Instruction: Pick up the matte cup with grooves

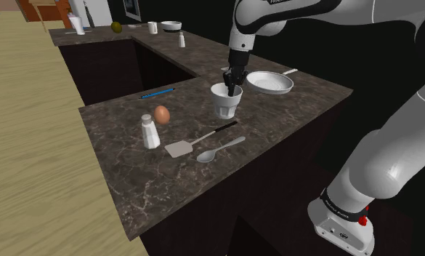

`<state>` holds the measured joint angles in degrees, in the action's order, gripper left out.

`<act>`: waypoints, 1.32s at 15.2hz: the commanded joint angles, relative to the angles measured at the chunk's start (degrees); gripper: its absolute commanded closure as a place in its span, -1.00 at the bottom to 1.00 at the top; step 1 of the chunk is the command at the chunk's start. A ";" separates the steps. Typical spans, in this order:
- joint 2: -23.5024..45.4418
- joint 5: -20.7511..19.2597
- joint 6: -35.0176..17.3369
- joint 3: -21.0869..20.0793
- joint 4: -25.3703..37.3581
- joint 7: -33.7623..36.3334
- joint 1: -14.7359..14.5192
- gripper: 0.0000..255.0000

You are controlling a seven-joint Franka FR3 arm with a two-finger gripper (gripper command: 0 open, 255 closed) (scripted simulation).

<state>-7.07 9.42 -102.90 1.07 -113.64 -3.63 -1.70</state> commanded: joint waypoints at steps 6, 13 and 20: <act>-0.16 -0.06 1.53 0.06 1.35 0.15 0.04 1.00; -0.19 -0.21 6.84 0.14 6.69 0.90 0.09 1.00; 0.29 -0.27 11.59 0.22 11.95 1.55 0.12 1.00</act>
<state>-6.76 9.15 -91.77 1.29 -102.15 -2.14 -1.58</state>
